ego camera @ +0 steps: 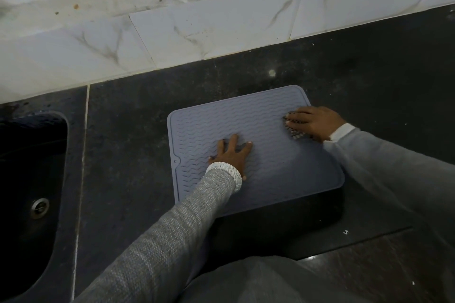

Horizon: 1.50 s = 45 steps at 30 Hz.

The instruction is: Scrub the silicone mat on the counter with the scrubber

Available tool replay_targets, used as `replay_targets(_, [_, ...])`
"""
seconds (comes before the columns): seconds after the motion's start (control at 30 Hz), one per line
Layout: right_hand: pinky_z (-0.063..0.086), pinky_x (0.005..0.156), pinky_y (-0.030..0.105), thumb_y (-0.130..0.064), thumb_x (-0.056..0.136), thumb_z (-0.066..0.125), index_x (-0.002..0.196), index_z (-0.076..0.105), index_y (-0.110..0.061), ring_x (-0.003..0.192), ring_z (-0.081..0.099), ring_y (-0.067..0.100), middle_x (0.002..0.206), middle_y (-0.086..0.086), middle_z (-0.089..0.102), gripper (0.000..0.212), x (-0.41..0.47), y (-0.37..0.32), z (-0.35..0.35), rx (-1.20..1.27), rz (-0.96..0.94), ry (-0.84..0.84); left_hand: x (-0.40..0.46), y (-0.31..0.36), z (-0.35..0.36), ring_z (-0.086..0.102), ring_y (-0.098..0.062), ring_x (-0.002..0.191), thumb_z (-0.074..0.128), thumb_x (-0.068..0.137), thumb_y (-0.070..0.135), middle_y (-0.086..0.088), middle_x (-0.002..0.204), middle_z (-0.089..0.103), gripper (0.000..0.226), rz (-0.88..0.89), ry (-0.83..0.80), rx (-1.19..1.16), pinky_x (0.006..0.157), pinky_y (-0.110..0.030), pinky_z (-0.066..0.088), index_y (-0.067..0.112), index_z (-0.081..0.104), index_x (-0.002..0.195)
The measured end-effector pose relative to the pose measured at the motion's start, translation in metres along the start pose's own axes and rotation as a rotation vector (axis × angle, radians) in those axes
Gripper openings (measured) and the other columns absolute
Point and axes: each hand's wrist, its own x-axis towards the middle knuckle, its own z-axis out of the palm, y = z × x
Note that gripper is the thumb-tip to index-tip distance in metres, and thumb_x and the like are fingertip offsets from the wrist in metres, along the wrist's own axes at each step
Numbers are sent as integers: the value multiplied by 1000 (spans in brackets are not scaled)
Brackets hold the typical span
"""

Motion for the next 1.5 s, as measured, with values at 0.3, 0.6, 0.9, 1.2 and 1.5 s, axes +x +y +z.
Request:
replay_targets(0.3, [33, 106, 37, -23, 93, 50, 136, 45, -27, 136, 32, 20, 147, -5, 40, 43, 15, -9, -11, 50, -2, 127, 0, 1, 1, -15, -39, 141, 72, 79, 32, 0, 154, -18, 96, 3, 28, 31, 105, -68, 22, 41, 3, 146])
replay_targets(0.6, [26, 109, 38, -29, 96, 44, 143, 26, -36, 142, 18, 16, 155, -12, 19, 51, 2, 12, 2, -128, -18, -70, 2, -1, 3, -15, -39, 141, 71, 79, 34, 0, 155, -19, 97, 1, 25, 30, 107, -67, 20, 41, 2, 147])
replay_targets(0.9, [30, 109, 43, -15, 91, 54, 137, 43, -24, 137, 31, 24, 149, -2, 36, 49, 35, -58, -21, 0, -173, 115, 0, 2, 0, -16, -39, 141, 71, 80, 32, 0, 155, -20, 96, -11, 17, 28, 107, -66, 20, 42, 2, 147])
replay_targets(1.2, [26, 109, 37, -28, 93, 50, 141, 34, -34, 140, 23, 17, 152, -13, 28, 51, 13, -15, -3, -97, -78, -37, 2, -1, 2, -15, -39, 141, 72, 78, 33, -1, 155, -18, 97, 8, 28, 35, 106, -68, 21, 41, 4, 147])
replay_targets(1.5, [24, 111, 41, -23, 90, 55, 134, 47, -31, 137, 28, 21, 148, -9, 37, 45, 50, -83, -10, 47, -181, 115, 2, 2, 2, -14, -39, 141, 72, 78, 34, 1, 154, -19, 96, -32, 20, 29, 106, -67, 21, 42, 4, 146])
